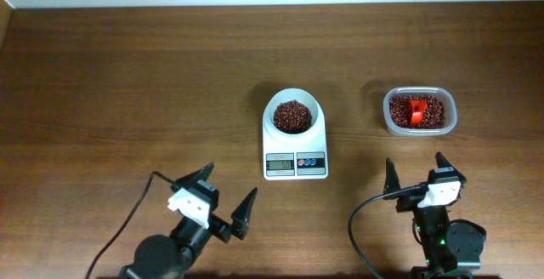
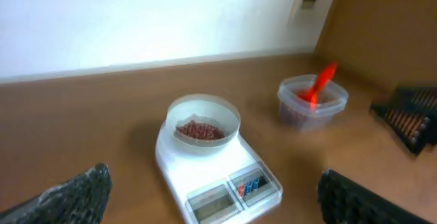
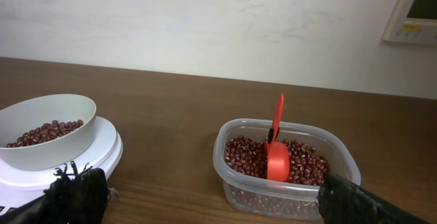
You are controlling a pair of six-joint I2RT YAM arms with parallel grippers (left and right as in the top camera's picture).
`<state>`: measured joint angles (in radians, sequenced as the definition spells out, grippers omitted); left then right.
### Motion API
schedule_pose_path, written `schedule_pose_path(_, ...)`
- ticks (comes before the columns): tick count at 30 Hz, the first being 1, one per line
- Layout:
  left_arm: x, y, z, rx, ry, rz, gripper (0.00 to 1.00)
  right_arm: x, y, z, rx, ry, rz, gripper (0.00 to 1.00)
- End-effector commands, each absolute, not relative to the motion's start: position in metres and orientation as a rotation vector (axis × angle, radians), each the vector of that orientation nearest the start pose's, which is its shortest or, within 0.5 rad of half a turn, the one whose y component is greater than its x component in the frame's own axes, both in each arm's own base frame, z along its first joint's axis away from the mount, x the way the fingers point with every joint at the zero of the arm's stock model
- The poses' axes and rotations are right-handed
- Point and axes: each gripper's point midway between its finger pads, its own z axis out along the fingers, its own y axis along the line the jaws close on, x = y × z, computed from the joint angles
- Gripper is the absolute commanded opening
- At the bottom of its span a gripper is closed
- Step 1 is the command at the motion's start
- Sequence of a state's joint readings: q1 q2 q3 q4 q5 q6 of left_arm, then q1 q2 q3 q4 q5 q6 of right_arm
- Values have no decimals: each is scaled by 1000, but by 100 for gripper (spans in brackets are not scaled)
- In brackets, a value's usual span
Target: Scoop item into bowl and weigh 50g on scale
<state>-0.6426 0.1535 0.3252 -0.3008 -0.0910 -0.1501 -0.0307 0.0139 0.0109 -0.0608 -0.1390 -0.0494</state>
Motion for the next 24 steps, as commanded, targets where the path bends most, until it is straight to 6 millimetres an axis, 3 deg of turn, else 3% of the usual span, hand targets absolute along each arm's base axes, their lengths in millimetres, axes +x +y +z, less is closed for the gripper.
schedule_pose_path(1, 197, -124, 233, 302, 1526, -541, 99, 245, 17, 159, -121, 1632, 55, 99)
schedule_pose_path(7, 205, -126, 227, 239, 1362, -573, 99, 245, 17, 159, -121, 1632, 55, 99)
schedule_pose_path(12, 222, -100, 202, 136, 1472, -420, 99, 245, 17, 159, -121, 1632, 55, 99)
schedule_pose_path(15, 234, -74, 187, 65, 1530, -310, 99, 245, 17, 159, -121, 1632, 55, 99)
schedule_pose_path(17, 239, -54, 167, 17, 1609, -221, 99, 245, 17, 159, -121, 1632, 55, 99)
schedule_pose_path(21, 240, -51, 158, 249, 1626, -46, 99, 245, 17, 159, -121, 1632, 55, 99)
schedule_pose_path(24, 242, -43, 157, 236, 1630, -6, 99, 245, 17, 159, -121, 1632, 55, 99)
